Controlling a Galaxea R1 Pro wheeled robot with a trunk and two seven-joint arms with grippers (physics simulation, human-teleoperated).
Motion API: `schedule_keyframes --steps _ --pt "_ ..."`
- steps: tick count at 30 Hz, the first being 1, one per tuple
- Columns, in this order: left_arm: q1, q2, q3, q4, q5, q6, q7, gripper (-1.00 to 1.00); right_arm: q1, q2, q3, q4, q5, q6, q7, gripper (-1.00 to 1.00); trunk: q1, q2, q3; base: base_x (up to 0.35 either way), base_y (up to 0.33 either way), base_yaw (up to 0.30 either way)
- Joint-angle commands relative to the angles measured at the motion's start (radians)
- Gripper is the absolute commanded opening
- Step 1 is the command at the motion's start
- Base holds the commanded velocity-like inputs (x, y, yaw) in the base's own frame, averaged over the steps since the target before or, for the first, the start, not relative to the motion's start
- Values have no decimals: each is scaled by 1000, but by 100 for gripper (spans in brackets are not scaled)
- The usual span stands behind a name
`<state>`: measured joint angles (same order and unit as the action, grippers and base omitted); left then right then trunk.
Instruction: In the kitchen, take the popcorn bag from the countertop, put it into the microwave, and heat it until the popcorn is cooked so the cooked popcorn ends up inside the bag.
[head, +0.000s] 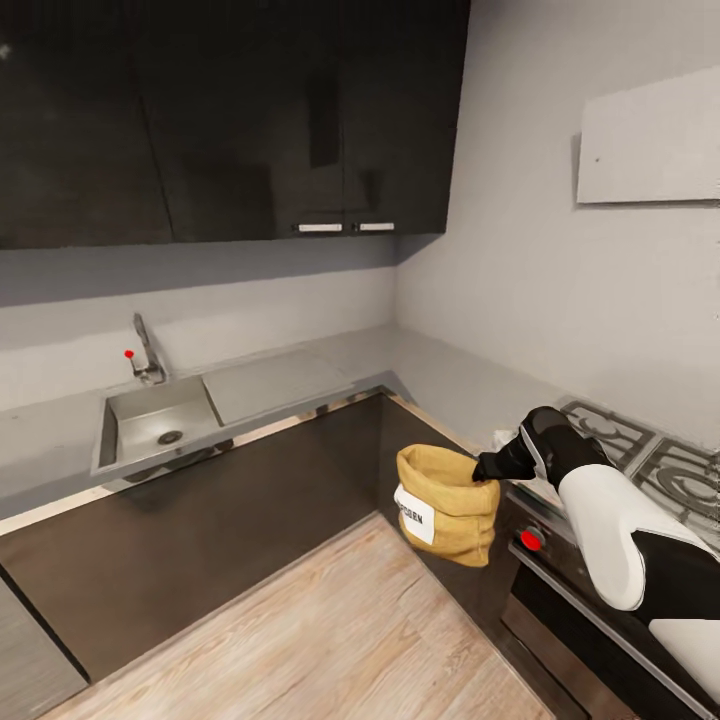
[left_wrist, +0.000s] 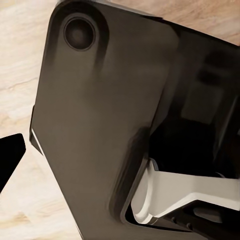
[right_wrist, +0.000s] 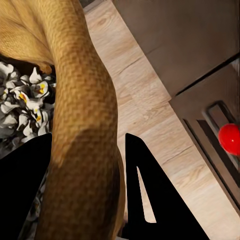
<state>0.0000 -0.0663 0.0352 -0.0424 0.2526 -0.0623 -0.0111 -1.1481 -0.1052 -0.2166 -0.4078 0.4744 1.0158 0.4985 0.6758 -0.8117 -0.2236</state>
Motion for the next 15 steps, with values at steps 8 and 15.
schedule_keyframes --steps 8,15 --pt "0 0 3 -1 4 -2 -1 100 -1 1 -7 -2 9 2 8 -100 0 -1 10 0 0 -122" --pt "0 0 3 -1 4 -2 -1 100 -1 -1 -7 -2 9 2 8 -100 0 -1 21 0 0 -123"
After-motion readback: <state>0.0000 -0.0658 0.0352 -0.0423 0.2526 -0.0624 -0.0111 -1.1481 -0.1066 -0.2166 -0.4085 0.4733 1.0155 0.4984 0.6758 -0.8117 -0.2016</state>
